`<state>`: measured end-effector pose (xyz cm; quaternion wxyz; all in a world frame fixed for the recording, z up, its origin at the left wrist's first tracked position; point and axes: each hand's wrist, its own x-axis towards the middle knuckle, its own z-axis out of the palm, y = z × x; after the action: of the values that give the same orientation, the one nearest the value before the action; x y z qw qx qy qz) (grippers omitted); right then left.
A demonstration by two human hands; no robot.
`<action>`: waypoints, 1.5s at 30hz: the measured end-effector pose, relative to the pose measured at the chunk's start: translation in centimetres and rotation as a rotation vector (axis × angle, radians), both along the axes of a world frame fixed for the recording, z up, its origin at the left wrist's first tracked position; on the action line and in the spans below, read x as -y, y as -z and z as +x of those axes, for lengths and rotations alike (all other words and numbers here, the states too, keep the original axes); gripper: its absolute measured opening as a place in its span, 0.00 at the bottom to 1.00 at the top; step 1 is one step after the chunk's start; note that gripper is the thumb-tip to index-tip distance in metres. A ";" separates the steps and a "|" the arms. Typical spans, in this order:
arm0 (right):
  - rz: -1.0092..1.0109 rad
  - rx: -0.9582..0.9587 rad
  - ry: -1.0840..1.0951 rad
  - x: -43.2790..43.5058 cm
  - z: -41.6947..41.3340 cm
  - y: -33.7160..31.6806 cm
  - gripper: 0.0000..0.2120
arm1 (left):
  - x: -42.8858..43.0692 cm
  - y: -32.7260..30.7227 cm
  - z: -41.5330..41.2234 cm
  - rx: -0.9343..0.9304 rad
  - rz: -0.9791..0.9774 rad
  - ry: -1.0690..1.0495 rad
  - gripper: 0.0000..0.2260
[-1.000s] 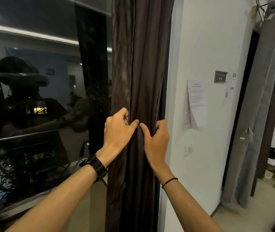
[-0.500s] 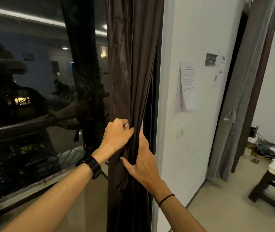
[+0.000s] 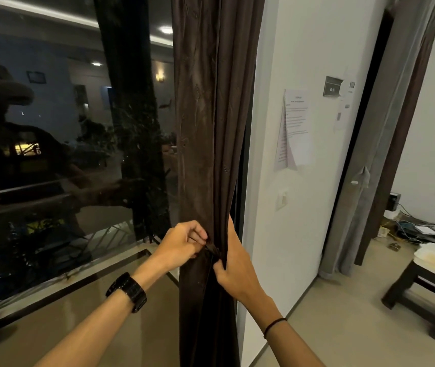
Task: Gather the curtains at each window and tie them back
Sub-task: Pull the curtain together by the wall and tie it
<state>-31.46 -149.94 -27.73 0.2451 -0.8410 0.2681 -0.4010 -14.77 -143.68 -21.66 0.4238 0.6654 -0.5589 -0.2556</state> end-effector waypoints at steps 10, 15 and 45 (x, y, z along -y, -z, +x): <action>0.078 -0.015 0.058 -0.1 -1.4 0.1 0.41 | 0.1 1.4 -1.1 0.125 0.030 0.005 0.10; 0.098 -0.016 0.101 -0.2 -1.8 0.2 0.35 | -0.5 0.5 -0.6 0.165 -0.084 -0.236 0.07; 1.242 0.257 -0.492 9.4 1.5 -4.2 0.17 | 1.9 0.6 -4.0 -0.216 -0.173 -0.174 0.15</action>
<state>-29.98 -159.34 -23.56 0.7965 -0.5263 0.2185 -0.2021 -18.72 -145.57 -22.25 0.5577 0.6411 -0.4701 -0.2388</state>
